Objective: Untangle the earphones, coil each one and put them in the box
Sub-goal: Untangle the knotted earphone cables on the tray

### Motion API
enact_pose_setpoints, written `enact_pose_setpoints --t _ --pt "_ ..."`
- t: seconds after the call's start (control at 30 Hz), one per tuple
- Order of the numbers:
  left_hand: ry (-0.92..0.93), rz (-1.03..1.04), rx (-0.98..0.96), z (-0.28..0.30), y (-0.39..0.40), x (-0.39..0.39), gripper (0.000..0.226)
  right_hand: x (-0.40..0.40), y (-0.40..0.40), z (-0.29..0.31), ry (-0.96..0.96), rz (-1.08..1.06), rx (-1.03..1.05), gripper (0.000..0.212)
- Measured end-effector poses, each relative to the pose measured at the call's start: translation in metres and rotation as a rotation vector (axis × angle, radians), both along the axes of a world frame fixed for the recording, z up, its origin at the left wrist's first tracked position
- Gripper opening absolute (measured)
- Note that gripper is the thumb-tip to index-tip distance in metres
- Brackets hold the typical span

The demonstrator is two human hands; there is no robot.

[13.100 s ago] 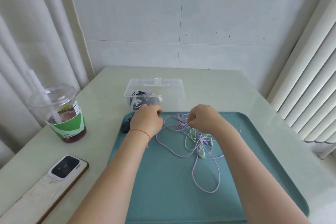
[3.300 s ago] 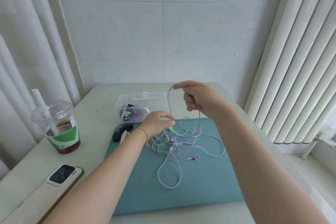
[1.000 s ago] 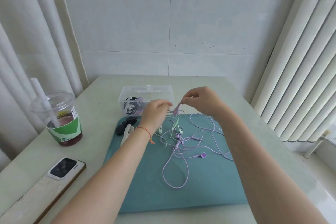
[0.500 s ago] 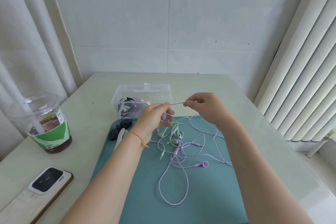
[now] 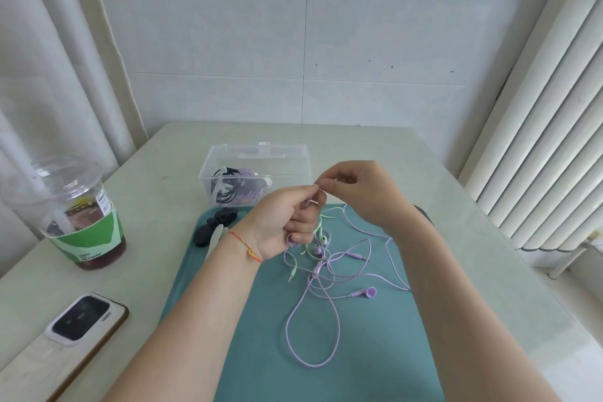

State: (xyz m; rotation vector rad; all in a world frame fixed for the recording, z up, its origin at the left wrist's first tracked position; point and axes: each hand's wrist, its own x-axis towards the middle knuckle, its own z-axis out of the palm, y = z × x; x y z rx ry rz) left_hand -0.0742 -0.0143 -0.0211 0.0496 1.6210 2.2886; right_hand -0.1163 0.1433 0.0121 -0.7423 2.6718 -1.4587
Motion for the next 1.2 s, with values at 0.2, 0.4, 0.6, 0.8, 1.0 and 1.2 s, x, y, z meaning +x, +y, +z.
enact_pose_setpoints --t 0.2,0.4,0.6,0.8,1.0,1.2 --pt "0.070 -0.001 0.087 0.006 0.001 0.003 0.026 -0.002 -0.005 0.001 0.008 -0.046 -0.084 0.008" --pt "0.123 0.040 0.147 0.006 -0.005 -0.001 0.029 -0.007 -0.013 0.006 -0.056 -0.003 -0.070 0.014" --pt "-0.007 0.038 0.118 0.008 -0.006 0.000 0.033 -0.004 -0.012 0.000 -0.029 -0.007 0.010 0.017" --pt "-0.081 -0.016 0.013 0.001 -0.003 -0.002 0.029 0.000 -0.010 0.002 0.034 0.014 0.025 0.014" --pt "-0.073 -0.044 0.065 -0.001 0.001 -0.001 0.034 -0.004 -0.010 -0.003 0.038 -0.016 -0.003 0.013" --pt "0.058 0.071 0.288 0.003 0.002 0.000 0.034 -0.007 -0.011 -0.008 0.074 -0.042 -0.016 0.024"
